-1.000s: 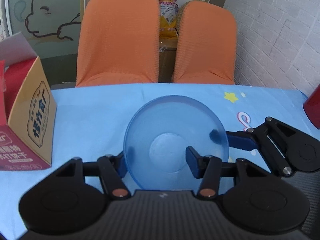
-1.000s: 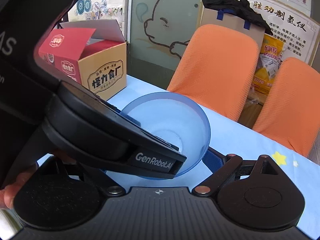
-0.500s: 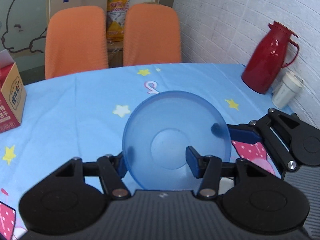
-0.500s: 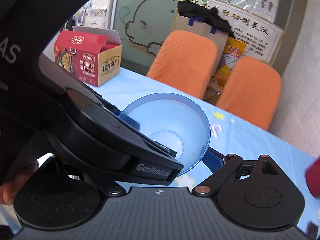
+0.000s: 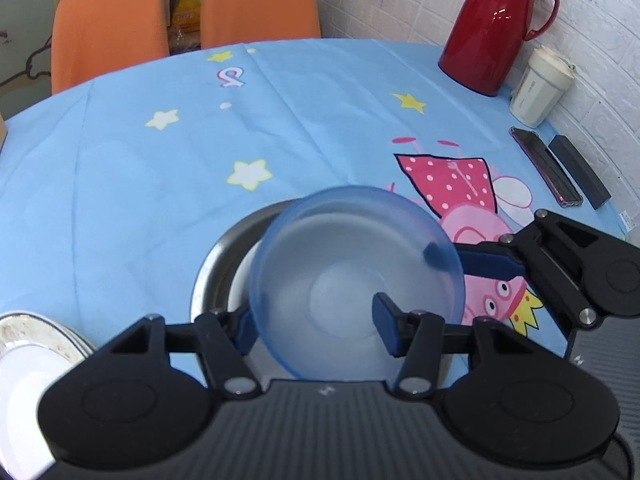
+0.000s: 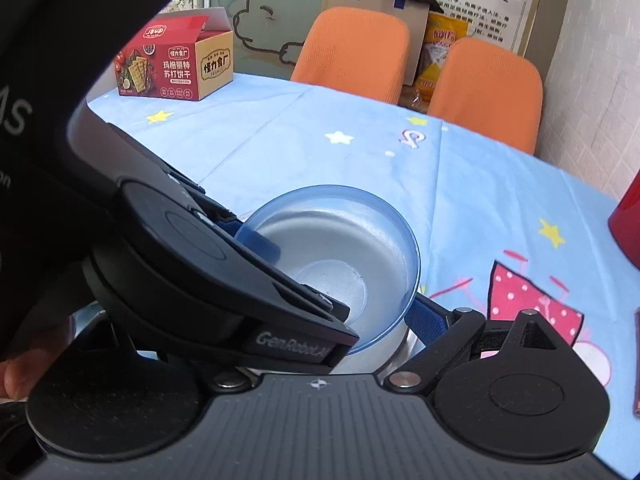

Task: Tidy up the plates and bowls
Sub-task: 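Carry the blue bowl with the left gripper over the white bowl, then lower the blue bowl into the white bowl and open the left gripper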

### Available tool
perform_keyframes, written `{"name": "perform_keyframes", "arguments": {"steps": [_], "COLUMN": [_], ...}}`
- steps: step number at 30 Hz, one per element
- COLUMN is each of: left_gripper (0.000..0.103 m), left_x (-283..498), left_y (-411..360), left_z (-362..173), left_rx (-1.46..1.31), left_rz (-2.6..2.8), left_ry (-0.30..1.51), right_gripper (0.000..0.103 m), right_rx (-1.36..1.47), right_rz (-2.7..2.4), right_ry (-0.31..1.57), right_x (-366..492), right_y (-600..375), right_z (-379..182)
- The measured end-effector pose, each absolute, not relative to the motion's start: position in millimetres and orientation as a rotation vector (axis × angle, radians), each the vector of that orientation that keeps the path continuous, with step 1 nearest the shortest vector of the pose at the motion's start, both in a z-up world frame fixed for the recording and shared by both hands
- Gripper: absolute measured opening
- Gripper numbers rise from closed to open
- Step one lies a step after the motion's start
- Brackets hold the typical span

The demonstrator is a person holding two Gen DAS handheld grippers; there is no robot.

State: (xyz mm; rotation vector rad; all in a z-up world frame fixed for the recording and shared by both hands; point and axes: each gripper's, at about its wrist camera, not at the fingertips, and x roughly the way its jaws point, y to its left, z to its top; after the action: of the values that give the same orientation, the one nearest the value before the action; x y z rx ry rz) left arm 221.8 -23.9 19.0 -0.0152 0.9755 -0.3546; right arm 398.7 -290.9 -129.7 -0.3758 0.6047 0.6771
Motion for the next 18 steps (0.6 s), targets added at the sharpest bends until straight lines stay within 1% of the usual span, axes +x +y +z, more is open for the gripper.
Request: {"name": "perform_keyframes", "arguments": {"steps": [2,3,7,9,12,18], "left_gripper": [0.074,0.077,0.081,0.087,0.087,0.087], "left_x": [222.6,220.4,208.9,202.2,195.5,192.3], "left_y": [-16.8,-11.9,0.1,6.2,13.2,20.4], "left_z": [24.4,28.2,45.0,51.5,53.0,42.6], "left_rx": [-0.034,-0.046,-0.022,-0.015,-0.030,-0.053], "left_rz": [-0.368,-0.369,-0.339,-0.323,-0.319,-0.334], "left_ry": [0.959,0.948,0.874,0.836,0.815,0.851], "right_gripper": [0.082,0.082,0.082,0.082,0.082,0.082], "right_rx": [-0.361,-0.341,-0.305,-0.281,-0.217,-0.092], "right_rz": [0.670,0.676,0.656,0.638,0.613,0.559], "right_ry": [0.612,0.620,0.623,0.611,0.590,0.528], "right_x": [401.8,401.5,374.9,361.5,346.3,328.0], "right_y": [-297.8,-304.1,-335.2,-350.9,-362.7,-372.9], "right_z": [-129.9,-129.1,-135.6,-139.5,-143.8,-147.4]}}
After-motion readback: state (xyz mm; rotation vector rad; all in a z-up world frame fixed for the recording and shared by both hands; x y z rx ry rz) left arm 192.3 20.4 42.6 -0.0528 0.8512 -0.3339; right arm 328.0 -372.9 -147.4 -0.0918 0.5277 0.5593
